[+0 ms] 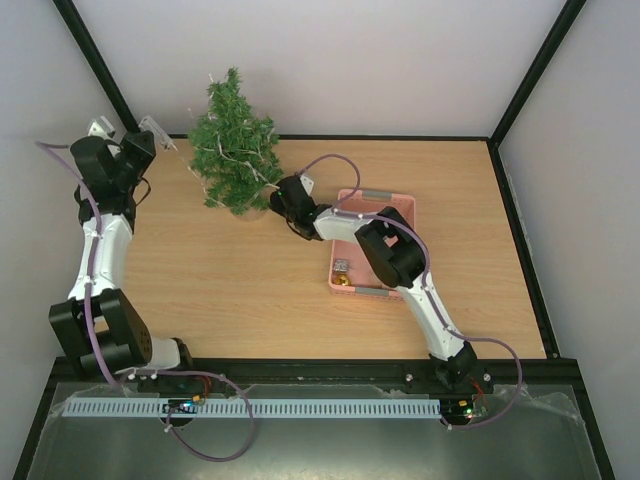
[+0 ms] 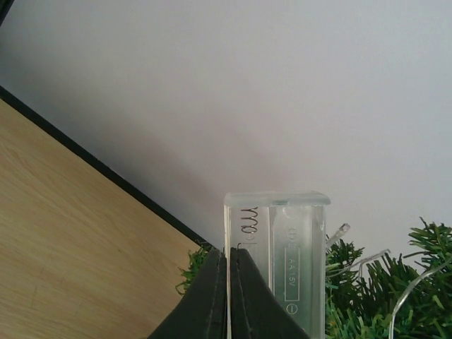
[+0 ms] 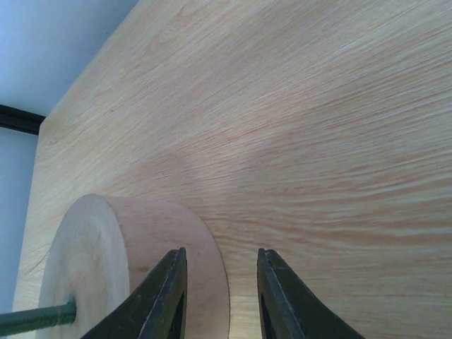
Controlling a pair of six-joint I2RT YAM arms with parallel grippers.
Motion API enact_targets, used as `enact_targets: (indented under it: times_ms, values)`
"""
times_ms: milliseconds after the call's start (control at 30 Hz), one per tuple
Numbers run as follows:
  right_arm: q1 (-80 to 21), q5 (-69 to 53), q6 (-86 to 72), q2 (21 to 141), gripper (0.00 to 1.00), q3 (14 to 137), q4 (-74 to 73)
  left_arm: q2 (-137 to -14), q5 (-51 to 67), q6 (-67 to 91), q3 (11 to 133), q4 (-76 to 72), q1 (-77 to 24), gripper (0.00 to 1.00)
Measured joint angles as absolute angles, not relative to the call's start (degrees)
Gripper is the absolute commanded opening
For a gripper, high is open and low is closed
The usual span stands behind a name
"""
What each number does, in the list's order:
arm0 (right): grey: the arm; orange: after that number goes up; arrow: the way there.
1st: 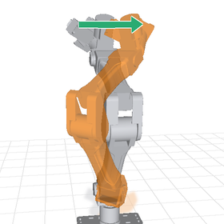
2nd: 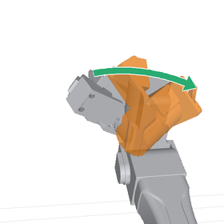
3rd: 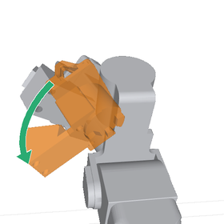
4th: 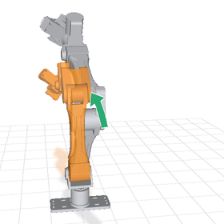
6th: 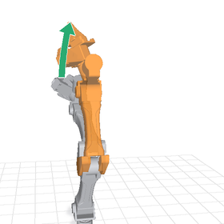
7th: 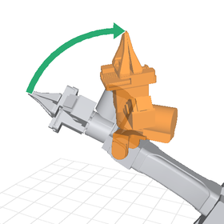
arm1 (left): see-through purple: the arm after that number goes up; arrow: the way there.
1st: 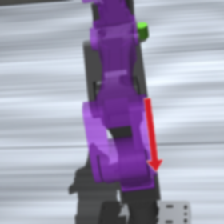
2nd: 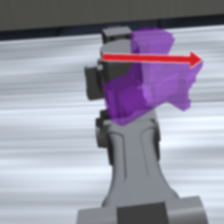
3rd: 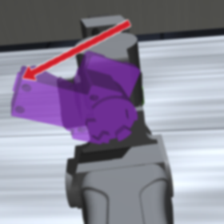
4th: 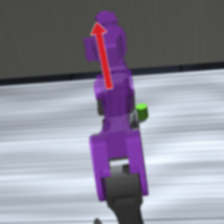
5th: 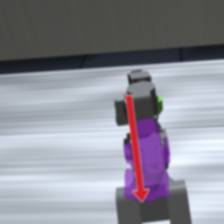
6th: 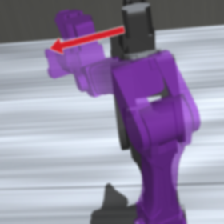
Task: Decorate the small christmas tree
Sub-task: Wrap the decoration item around the Christmas tree.
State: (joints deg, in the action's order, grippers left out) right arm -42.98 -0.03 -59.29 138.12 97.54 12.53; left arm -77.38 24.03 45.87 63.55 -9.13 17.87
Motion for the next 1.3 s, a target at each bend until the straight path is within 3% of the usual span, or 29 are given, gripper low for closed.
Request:
enact_targets:
  times_ms: [433, 1300]
  values:
    - [-44.5, -1.5, -65.0, 137.2, 0.32, 95.3, 15.4, -79.2, 27.9, 51.6, 62.7, -19.1, 18.6, 0.03]
    - [-49.3, -0.5, -76.6, 133.4, 0.39, 87.2, 22.8, -79.3, 27.4, 47.9, 66.5, -16.8, 18.7, 0.02]
